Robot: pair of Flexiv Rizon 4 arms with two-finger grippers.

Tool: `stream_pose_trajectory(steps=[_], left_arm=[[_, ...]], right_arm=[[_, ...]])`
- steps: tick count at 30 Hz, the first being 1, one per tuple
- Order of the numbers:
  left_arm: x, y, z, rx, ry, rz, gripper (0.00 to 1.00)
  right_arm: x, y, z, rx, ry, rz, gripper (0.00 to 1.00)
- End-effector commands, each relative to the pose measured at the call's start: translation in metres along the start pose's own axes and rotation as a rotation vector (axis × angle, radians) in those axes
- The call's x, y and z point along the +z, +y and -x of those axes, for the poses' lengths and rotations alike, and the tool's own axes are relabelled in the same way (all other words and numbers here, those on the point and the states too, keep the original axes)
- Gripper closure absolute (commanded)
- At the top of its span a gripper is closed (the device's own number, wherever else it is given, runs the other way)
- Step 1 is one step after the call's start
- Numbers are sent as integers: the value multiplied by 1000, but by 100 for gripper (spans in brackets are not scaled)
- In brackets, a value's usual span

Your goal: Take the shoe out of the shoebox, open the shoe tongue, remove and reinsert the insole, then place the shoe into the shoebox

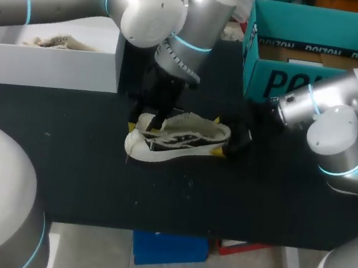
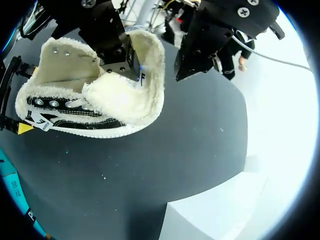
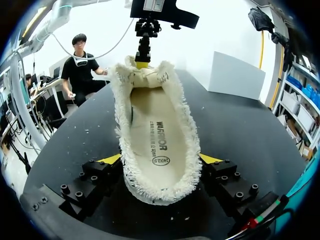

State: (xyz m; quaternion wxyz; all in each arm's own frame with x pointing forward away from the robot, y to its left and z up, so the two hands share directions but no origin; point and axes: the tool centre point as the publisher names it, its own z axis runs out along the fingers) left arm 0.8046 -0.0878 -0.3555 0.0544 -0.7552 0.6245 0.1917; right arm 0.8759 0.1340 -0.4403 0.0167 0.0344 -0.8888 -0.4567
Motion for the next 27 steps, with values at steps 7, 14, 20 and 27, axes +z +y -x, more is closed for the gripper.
stream_pose_trajectory(steps=[7, 14, 20, 27], left_arm=[[-45, 24, 22, 249, 113, -163, 0], [-79, 29, 14, 524, 130, -277, 0], [-97, 23, -11, 900, 157, -262, 100], [-93, 23, -41, 1431, 259, -138, 100]], right_arm=[[-1, -4, 3, 2, 0, -1, 100], [-1, -4, 3, 2, 0, -1, 100], [-1, -4, 3, 2, 0, -1, 100], [-1, -4, 3, 2, 0, -1, 100]])
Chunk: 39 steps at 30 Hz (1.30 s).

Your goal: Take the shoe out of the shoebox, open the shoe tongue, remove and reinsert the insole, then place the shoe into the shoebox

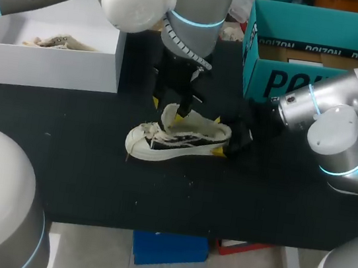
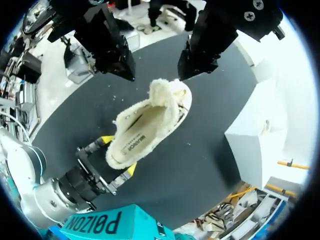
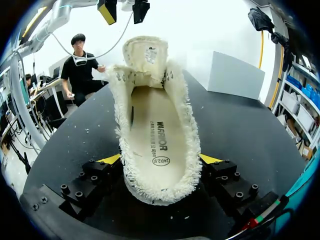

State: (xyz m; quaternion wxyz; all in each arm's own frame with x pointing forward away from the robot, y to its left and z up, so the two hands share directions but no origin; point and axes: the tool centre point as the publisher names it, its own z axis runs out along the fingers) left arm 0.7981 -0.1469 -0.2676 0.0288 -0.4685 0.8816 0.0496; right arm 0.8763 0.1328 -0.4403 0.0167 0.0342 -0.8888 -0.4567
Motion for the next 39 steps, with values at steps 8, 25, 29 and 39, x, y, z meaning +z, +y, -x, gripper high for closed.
stream_pose_trajectory(steps=[8, 25, 29, 39], left_arm=[[16, -23, -8, 649, 287, 132, 100], [26, -27, 1, 706, 295, 3, 100], [27, -34, 0, 743, 308, -67, 100], [28, -36, 0, 753, 326, -67, 100]], right_arm=[[0, -4, 3, 1, 1, -1, 100], [0, -4, 3, 1, 1, -1, 100], [0, -4, 3, 1, 1, -1, 100], [0, -4, 3, 1, 1, -1, 100]])
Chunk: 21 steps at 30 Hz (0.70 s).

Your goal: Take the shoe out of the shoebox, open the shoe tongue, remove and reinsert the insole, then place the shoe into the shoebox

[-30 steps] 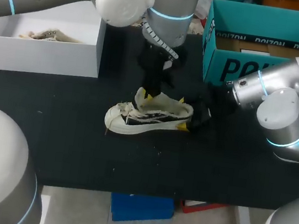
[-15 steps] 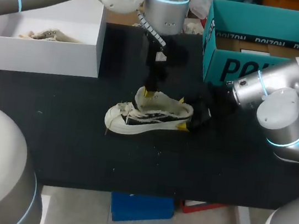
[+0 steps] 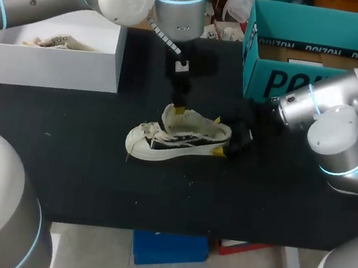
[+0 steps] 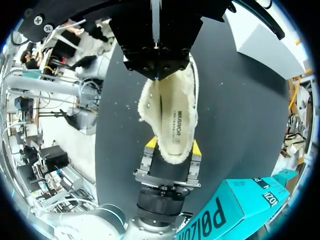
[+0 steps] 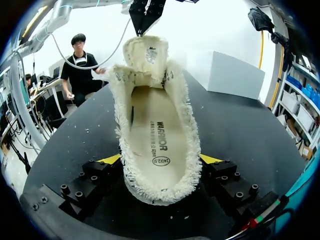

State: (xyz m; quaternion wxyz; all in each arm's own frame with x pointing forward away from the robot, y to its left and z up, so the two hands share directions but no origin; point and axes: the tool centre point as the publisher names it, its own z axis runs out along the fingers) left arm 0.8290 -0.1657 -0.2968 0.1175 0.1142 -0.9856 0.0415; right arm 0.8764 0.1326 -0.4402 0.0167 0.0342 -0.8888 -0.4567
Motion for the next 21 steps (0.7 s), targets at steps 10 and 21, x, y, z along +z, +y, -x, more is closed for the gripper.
stream_pose_trajectory(steps=[10, 21], left_arm=[[19, -5, 9, 2, -35, -29, 100], [45, -25, 20, -5, -8, -23, 100]], right_arm=[[0, -4, 3, 1, 1, -1, 100], [0, -4, 3, 1, 1, -1, 100]])
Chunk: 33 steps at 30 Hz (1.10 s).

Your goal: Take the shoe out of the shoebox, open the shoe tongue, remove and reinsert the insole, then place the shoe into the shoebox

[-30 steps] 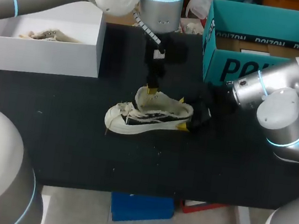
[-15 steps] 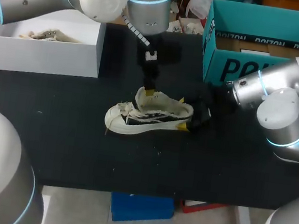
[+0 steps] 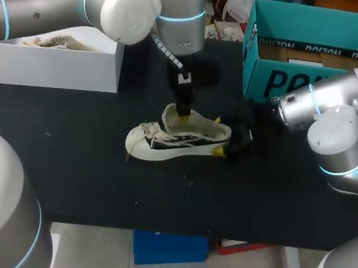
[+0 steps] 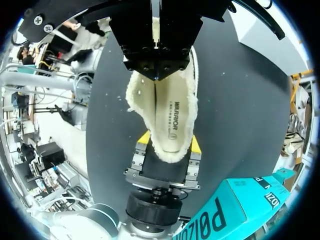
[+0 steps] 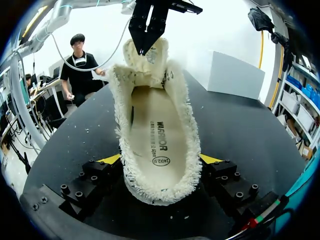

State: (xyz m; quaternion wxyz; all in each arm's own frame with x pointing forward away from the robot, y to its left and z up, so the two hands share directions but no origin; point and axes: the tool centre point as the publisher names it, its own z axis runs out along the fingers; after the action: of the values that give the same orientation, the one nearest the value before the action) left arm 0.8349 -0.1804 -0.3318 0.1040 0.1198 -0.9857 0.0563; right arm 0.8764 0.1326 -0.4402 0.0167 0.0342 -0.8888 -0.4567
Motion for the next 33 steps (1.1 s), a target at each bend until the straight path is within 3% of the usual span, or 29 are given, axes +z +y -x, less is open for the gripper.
stream_pose_trajectory(steps=[1, 15, 33], left_arm=[[13, -13, 10, 1, 15, 12, 100], [45, -26, 16, 20, 49, 22, 100], [79, -25, 0, 32, 104, 22, 100]], right_arm=[[0, -4, 3, 1, 1, -1, 100], [0, -4, 3, 1, 1, -1, 100], [0, -4, 3, 1, 1, -1, 100]])
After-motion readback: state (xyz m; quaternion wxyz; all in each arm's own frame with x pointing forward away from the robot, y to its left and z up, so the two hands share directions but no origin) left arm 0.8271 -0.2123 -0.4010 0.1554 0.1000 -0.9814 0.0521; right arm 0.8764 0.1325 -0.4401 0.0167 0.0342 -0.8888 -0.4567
